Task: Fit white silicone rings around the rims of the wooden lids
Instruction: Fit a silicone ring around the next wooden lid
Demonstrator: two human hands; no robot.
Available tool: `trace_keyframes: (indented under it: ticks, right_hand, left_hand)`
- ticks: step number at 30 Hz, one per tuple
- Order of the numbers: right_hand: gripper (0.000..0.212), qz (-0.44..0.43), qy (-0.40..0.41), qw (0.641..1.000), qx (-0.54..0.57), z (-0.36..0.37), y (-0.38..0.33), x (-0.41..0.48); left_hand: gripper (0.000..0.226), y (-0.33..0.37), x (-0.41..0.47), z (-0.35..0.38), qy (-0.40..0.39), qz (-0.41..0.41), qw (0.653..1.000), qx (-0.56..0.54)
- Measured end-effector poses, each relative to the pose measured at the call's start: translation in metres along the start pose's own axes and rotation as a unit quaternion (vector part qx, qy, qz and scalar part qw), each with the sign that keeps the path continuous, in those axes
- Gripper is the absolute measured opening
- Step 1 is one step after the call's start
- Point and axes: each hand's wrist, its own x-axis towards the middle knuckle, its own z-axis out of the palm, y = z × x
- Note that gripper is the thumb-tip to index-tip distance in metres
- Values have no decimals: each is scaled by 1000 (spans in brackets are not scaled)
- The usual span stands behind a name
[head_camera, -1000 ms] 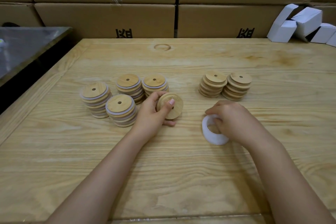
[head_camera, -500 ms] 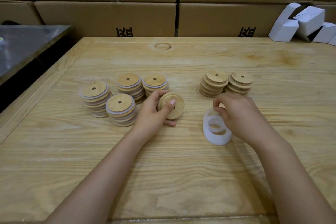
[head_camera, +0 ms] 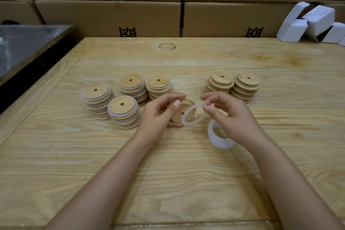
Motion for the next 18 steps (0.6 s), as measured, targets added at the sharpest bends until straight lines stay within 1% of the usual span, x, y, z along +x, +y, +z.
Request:
trace_keyframes:
  ticks: [3,6,9,14,18]
  right_hand:
    - [21,-20,24,999,-12,18,-1,0]
    - [26,-26,69,997,-1,28,1,-2]
    - [24,-12,98,995,18,33,3,-2]
    - [22,-11,128,992,11,33,1,-3]
    - [16,-10,134,991,2,34,0,-4]
  left_hand:
    - [17,2,-2,2,5,37,999,18]
    - [23,0,-2,4,-1,75,996,58]
    - [30,-5,0,5,-1,89,990,112]
    - [16,-10,1,4,9,95,983,156]
    - [8,-13,1,4,-2,116,976,186]
